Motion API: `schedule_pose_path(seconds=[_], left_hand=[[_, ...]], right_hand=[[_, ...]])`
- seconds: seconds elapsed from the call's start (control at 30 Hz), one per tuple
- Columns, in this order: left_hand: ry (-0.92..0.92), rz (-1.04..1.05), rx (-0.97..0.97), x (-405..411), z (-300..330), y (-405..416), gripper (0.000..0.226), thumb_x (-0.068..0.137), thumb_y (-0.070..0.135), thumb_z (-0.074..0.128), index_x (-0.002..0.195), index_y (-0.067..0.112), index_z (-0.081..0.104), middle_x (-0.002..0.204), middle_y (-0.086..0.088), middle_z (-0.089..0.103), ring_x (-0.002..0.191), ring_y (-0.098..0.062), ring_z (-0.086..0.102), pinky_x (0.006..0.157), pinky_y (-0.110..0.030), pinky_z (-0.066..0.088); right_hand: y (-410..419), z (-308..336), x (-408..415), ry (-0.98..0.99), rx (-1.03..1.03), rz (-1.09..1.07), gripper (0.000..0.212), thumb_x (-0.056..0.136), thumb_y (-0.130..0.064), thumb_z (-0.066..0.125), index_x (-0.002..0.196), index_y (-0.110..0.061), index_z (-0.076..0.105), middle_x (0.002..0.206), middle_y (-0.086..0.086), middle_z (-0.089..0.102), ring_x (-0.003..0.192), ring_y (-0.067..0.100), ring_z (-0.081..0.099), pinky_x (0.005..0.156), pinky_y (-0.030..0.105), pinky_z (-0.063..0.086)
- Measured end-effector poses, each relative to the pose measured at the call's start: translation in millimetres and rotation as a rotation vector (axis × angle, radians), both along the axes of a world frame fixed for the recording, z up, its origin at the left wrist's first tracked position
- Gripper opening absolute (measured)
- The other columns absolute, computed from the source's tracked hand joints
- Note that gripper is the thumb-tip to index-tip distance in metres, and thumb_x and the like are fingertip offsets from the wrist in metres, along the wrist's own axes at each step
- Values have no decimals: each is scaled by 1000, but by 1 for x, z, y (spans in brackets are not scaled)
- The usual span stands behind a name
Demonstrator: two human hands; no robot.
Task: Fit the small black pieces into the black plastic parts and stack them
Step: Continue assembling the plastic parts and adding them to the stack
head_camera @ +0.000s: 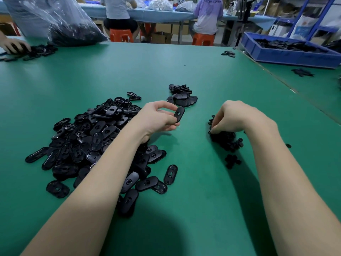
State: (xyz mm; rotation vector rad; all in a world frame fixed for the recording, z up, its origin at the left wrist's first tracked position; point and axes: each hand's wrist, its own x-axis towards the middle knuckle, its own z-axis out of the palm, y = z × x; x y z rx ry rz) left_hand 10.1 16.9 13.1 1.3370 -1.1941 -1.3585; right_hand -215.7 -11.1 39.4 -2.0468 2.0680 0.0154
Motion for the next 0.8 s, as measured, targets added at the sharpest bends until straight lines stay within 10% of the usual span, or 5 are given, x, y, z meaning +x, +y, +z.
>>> schedule_pose_path(seconds=[0.37,0.8], left_hand=[[-67,11,-83,0,-3,0,36,87,-10,65,118,8,62,101,-20,72,78,-22,75,73,-26,60],[-44,0,-95,-1,0,-1,34,81,-12,69,108,9,71,86,-5,67,68,-13,64,70,-20,57]], right_hand=[[10,4,22,-850,-62,210,3,85,-22,79,87,-20,77,72,-5,69,51,12,46,54,21,40],[7,-6,32,-973,-16,161,9,86,-10,76,92,-18,77,72,-7,70,51,9,42,55,20,38]])
